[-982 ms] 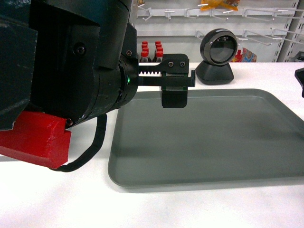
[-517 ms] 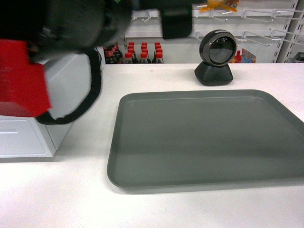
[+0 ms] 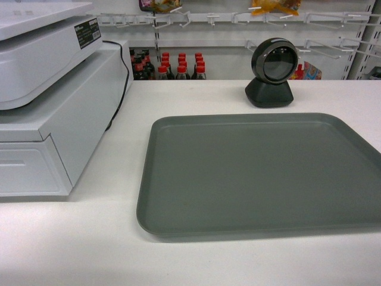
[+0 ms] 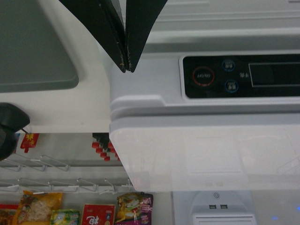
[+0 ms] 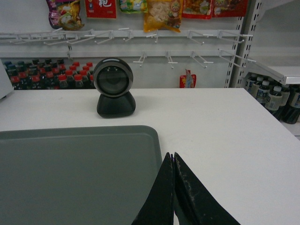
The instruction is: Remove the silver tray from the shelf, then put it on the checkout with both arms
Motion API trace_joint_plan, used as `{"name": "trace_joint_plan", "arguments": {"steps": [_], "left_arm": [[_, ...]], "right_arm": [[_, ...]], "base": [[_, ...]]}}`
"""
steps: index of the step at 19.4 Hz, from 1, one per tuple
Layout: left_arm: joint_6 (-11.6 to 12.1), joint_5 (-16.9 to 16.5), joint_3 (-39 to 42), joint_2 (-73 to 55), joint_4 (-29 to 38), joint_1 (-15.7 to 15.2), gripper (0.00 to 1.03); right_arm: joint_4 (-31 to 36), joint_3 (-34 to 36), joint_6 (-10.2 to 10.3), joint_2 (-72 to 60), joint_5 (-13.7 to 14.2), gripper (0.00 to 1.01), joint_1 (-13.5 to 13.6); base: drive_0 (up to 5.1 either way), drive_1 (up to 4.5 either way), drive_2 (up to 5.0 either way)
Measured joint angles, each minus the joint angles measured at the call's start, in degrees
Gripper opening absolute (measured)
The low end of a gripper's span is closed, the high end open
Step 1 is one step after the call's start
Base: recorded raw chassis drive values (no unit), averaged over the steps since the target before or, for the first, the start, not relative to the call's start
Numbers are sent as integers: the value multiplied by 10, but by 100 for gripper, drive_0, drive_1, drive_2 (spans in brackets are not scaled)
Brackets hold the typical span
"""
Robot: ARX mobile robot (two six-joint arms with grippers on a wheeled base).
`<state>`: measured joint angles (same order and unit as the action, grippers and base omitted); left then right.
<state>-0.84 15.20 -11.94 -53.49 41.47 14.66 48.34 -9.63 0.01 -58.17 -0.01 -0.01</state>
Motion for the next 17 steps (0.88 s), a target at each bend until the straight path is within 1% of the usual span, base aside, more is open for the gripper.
{"name": "trace_joint_plan", "arguments": {"steps": [1,3,5,6,7,8,9,10,11,12,13,17], "left_arm": [[0,-14,14,16,-8,-11,2],[0,-50,48,78,-35,-46,2],[0,-65,62,113,-54,-63,2],[0,-74,69,132,-66,-72,2],[0,-81,75,147,-77,-78,2],[0,-93,85,178,-99,-88,2],[0,-108,88,190,-109,-99,2],[0,-140,92,209,-122,-131,2],[0,-142,100,218,-114,-149,2],[0,-143,111,221,-97,-151,2],[0,-152,115,235,-125,-148,2],[0,-152,115,304,-182,-145,2]], "right_arm": [[-8,9,0,20,0,2,0],[-46,41,0,79,0,2,0],[-66,52,0,117,0,2,0],[-33,67,0,120,0,2,0],[-45,75,0,127,0,2,0],[-88,89,0,154,0,2,0],[-93,89,0,172,0,2,0],[-110,89,0,200,0,2,0],[-127,89,0,223,0,2,0],[-147,89,0,240,0,2,0],[-167,89,0,256,0,2,0],[-234,89,0,333,0,2,0]], "base": [[0,0,0],[0,0,0],[0,0,0],[0,0,0],[0,0,0],[0,0,0],[0,0,0],[0,0,0],[0,0,0],[0,0,0],[0,0,0],[0,0,0]]}}
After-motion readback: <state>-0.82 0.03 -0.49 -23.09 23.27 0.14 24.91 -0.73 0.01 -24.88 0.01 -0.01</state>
